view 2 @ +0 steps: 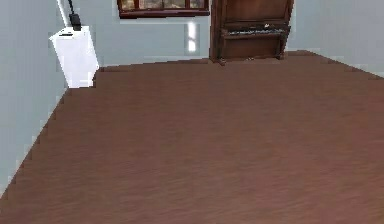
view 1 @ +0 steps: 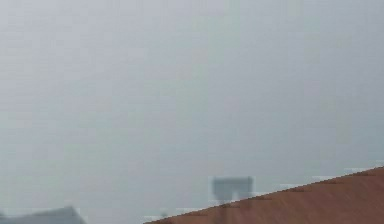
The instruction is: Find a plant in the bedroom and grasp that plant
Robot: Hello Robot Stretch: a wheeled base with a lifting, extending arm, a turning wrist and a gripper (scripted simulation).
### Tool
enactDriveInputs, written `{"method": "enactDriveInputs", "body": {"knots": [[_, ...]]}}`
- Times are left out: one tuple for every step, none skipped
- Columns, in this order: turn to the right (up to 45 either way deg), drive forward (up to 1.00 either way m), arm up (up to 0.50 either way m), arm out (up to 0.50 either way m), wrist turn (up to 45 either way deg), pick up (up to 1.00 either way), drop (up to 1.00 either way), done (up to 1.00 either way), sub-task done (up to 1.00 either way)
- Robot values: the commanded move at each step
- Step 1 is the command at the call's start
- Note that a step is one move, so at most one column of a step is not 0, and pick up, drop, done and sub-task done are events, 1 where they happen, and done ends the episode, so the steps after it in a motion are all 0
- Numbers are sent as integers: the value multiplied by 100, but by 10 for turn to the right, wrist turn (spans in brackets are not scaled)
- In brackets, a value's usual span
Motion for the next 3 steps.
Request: {"method": "enactDriveInputs", "body": {"knots": [[-120,0,0,0,0,0,0,0,0],[0,55,0,0,0,0,0,0,0],[-450,0,0,0,0,0,0,0,0]]}}
